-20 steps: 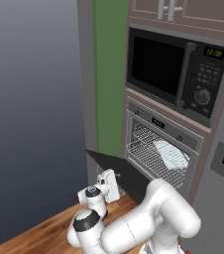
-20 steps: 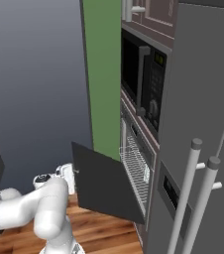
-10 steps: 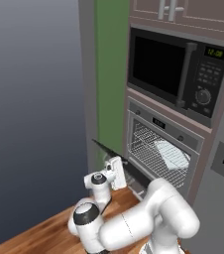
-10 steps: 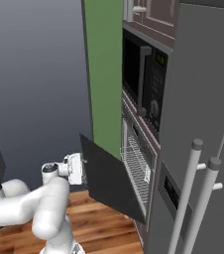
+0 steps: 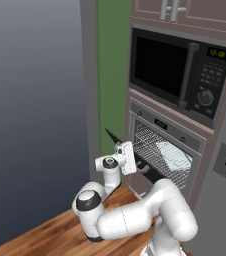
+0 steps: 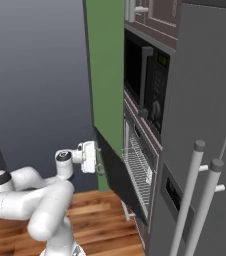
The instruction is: Take the baked cake out of the oven and place it on the plate for cooling. Then close the oven door.
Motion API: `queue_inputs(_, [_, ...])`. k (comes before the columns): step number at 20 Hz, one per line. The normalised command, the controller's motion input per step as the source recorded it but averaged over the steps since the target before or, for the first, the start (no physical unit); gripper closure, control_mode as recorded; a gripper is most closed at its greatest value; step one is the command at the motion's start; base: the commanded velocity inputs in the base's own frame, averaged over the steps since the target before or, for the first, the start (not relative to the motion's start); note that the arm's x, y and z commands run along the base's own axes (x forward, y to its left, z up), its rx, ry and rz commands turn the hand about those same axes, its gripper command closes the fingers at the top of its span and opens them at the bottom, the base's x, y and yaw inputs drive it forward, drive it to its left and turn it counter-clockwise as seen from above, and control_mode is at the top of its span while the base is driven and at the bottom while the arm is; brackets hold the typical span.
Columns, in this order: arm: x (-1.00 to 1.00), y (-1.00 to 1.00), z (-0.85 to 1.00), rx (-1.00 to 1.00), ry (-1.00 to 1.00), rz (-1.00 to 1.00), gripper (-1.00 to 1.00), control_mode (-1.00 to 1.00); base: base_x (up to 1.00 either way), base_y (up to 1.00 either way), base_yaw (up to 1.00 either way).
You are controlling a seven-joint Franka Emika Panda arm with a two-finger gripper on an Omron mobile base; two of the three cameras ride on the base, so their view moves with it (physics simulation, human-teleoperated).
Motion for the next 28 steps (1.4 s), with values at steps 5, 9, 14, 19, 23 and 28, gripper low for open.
queue_inputs(5, [0.90,-0.50,-0.20,0.00,-0.09,0.00,-1.00,-1.00,0.00,0.00,0.00])
queue_inputs(9, [0.90,-0.52,-0.37,0.00,-0.09,0.00,-1.00,-1.00,0.00,0.00,0.00])
queue_inputs(14, [0.64,-0.51,-0.47,0.00,-0.13,0.00,-1.00,-1.00,0.00,0.00,0.00])
queue_inputs(19, [0.43,-0.50,-0.50,-0.01,-0.16,0.01,-1.00,-1.00,0.00,0.00,0.00])
queue_inputs(23, [0.31,-0.48,-0.52,-0.01,-0.18,0.02,-1.00,-1.00,0.00,0.00,0.00])
queue_inputs(28, [0.10,-0.47,-0.44,-0.01,-0.20,0.04,-1.00,-1.00,0.00,0.00,0.00])
